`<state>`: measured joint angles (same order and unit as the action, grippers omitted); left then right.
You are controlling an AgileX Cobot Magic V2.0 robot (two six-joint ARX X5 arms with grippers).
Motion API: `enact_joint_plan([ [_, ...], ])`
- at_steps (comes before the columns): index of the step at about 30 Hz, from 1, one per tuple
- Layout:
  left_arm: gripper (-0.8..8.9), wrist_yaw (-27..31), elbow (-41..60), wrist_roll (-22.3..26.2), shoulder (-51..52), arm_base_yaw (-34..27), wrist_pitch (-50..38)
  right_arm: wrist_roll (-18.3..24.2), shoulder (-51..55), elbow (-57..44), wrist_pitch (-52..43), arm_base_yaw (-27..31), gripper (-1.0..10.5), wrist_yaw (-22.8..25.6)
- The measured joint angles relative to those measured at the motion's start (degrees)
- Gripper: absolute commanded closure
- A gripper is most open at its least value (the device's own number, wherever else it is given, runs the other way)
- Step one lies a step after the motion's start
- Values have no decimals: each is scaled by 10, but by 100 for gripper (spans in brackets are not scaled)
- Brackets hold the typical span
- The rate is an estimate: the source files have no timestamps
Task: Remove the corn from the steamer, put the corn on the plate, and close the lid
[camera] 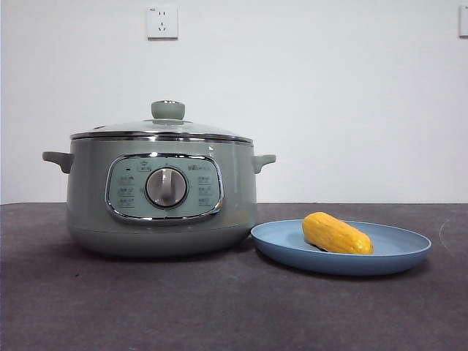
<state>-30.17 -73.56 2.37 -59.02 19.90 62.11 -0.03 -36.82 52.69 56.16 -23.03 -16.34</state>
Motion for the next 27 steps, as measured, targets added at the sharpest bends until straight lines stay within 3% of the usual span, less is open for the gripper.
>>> enact_joint_plan([
  [18, 816, 6, 0, 9, 0, 0, -46, 0, 0, 0, 0, 0, 945, 0],
  [22, 816, 53, 0, 57, 10, -25, -119, 0, 0, 0, 0, 0, 945, 0],
  [27, 816, 51, 31, 118, 76, -95, -284, 0, 0, 0, 0, 0, 945, 0],
])
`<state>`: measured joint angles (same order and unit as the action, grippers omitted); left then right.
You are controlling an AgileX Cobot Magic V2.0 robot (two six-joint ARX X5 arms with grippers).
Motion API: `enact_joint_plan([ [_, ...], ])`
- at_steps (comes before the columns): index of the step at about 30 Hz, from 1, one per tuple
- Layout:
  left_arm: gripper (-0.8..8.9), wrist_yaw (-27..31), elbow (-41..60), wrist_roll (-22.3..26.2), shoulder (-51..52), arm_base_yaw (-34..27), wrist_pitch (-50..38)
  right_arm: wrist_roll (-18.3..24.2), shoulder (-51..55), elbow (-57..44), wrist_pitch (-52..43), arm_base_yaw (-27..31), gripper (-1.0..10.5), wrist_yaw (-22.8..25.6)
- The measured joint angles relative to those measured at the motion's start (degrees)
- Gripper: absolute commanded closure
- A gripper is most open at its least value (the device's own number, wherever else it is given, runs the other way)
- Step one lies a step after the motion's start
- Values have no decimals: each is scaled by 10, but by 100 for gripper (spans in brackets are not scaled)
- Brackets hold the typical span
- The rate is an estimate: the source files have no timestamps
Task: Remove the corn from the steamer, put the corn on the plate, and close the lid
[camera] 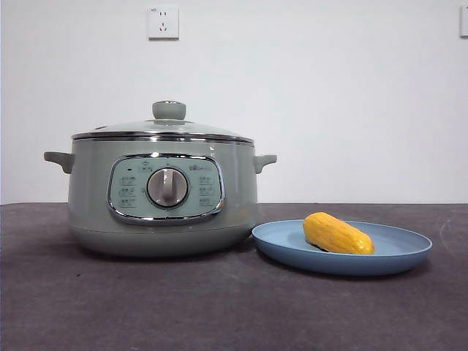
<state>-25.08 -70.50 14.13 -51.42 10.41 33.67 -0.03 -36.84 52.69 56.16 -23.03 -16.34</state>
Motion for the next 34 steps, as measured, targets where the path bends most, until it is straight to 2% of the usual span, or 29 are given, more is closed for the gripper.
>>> enact_joint_plan([
  [5, 815, 5, 133, 16, 121, -78, -147, 0, 0, 0, 0, 0, 945, 0],
  [10, 816, 72, 297, 20, 241, -131, -223, 0, 0, 0, 0, 0, 945, 0],
  [15, 816, 83, 449, 19, 329, -164, -227, 0, 0, 0, 0, 0, 945, 0],
  [21, 815, 84, 586, 5, 404, -178, -253, 0, 0, 0, 0, 0, 945, 0],
  [29, 816, 92, 688, -35, 460, -178, -256, 0, 0, 0, 0, 0, 945, 0],
  [34, 816, 102, 695, -61, 494, -178, -239, 0, 0, 0, 0, 0, 945, 0],
])
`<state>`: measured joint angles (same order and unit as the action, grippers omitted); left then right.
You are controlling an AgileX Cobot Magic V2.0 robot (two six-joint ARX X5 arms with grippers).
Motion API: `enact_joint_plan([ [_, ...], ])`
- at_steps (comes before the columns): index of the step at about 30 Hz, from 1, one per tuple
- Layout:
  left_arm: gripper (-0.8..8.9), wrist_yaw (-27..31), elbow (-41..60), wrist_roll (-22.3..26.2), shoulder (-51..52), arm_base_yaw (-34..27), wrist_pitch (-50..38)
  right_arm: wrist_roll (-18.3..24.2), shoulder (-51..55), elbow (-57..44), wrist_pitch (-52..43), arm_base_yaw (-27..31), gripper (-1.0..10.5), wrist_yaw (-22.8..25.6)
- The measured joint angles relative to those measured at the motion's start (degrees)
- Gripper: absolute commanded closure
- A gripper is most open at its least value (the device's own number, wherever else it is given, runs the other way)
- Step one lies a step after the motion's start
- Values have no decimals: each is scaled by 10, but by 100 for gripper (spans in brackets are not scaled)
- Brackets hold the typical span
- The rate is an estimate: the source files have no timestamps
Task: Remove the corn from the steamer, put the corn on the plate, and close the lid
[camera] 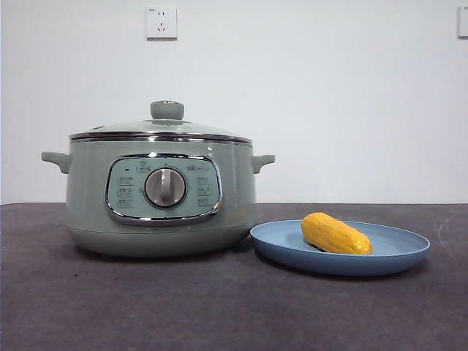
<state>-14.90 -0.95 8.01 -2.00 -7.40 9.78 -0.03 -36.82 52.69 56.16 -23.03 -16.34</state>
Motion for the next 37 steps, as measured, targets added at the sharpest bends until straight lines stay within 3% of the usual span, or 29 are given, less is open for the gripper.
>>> enact_joint_plan([
  [32, 816, -1, 0, -21, 17, 0, -1, 2, 0, 0, -2, 0, 945, 2],
  [37, 816, -1, 0, -21, 17, 0, -1, 14, 14, -3, -79, 17, 945, 24],
])
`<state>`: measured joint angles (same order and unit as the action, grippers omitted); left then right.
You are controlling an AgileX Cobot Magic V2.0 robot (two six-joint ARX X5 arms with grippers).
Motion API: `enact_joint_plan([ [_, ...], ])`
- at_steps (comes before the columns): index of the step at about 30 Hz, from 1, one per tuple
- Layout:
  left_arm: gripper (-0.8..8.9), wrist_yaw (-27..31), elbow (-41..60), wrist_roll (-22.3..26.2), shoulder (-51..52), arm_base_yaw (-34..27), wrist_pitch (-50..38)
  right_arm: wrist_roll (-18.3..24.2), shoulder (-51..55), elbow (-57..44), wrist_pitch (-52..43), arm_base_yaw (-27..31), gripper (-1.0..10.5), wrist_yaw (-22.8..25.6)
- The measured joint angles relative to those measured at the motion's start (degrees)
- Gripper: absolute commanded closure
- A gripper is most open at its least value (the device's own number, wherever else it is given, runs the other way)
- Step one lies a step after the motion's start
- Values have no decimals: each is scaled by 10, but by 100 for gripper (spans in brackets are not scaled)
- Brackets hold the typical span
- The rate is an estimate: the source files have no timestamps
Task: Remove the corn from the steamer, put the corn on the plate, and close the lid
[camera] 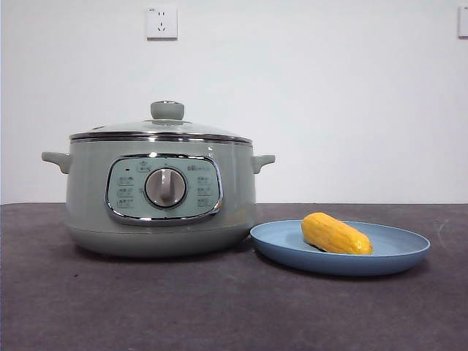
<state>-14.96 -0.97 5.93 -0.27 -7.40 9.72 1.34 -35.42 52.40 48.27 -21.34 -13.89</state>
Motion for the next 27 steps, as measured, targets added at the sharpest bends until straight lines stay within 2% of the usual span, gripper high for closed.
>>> enact_joint_plan([
  [4, 816, 0, 0, 0, 0, 0, 0, 2, 36, -10, -105, 50, 945, 2],
  [8, 816, 0, 0, 0, 0, 0, 0, 12, 76, -23, -111, 117, 945, 3],
  [14, 816, 0, 0, 0, 0, 0, 0, 33, 160, -129, -225, 205, 945, 4],
  [19, 816, 0, 0, 0, 0, 0, 0, 38, 240, -268, -334, 225, 945, 5],
  [27, 816, 0, 0, 0, 0, 0, 0, 36, 313, -467, -456, 228, 945, 6],
])
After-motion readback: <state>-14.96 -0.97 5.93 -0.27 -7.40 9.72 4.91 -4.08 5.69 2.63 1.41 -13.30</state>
